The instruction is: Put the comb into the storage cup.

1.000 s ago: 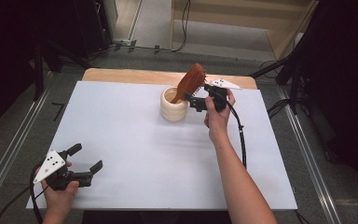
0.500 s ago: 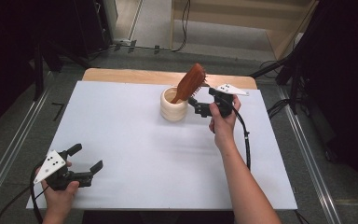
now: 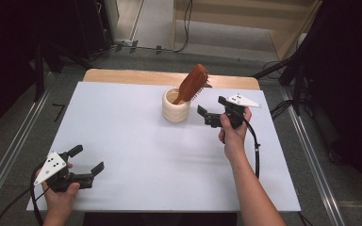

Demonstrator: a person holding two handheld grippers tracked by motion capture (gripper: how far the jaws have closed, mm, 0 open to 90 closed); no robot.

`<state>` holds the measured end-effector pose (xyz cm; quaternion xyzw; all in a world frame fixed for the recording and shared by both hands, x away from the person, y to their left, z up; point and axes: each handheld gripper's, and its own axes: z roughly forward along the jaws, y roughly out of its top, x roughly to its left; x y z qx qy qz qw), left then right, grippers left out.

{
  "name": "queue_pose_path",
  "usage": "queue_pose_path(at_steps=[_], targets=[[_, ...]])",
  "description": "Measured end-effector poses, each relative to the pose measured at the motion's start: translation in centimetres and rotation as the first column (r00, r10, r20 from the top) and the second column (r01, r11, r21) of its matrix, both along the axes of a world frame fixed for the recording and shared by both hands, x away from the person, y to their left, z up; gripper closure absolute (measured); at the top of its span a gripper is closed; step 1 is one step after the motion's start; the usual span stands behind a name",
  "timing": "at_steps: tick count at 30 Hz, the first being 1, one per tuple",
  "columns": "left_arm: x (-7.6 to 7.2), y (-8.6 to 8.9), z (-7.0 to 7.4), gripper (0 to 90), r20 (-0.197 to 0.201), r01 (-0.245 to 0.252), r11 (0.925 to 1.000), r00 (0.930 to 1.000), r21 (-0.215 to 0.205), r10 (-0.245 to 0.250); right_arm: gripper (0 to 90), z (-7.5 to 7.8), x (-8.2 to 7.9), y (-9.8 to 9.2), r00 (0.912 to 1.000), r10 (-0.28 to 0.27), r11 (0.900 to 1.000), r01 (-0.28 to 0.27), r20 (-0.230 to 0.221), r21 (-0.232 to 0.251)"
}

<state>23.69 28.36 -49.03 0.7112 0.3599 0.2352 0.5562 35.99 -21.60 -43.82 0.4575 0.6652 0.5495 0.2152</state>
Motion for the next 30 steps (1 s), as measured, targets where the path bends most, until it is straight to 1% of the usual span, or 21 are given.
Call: queue_pose_path(at_steps=[5,8,16,20,25,28,30], targets=[[0.0,0.0,0.0,0.4,-0.001,0.001,1.0,1.0,0.0,-0.001,0.0,-0.1,-1.1,-0.6,1.0,0.0,1.0,0.0,0.008,-0.007],[0.0,0.0,0.0,0.4,-0.001,0.0,1.0,1.0,0.002,0.0,0.0,0.0,-1.6,-0.8,0.9998,-0.002,1.0,0.003,0.02,-0.023],[-0.1,-0.1,0.0,0.4,-0.001,0.0,1.0,1.0,0.006,0.0,0.0,-0.2,-3.3,-1.8,0.9992,-0.011,1.0,0.012,0.04,-0.023],[-0.1,-0.1,0.0,0.4,0.0,0.001,1.0,1.0,0.003,-0.001,0.0,-0.3,-4.1,-2.4,0.999,-0.019,1.0,0.02,0.041,-0.02],[-0.1,-0.2,0.0,0.4,0.002,0.002,1.0,1.0,0.003,-0.002,0.0,-0.5,-5.0,-3.0,0.9987,-0.022,0.999,0.024,0.046,-0.029],[-0.1,-0.1,0.0,0.4,0.003,0.003,1.0,1.0,0.005,-0.003,0.0,-0.7,-5.5,-3.2,0.9982,-0.015,0.999,0.017,0.058,-0.036],[-0.1,-0.2,0.0,0.4,0.003,0.003,1.0,1.0,0.005,-0.003,0.0,-0.9,-5.8,-3.4,0.9984,-0.009,0.999,0.011,0.057,-0.035]])
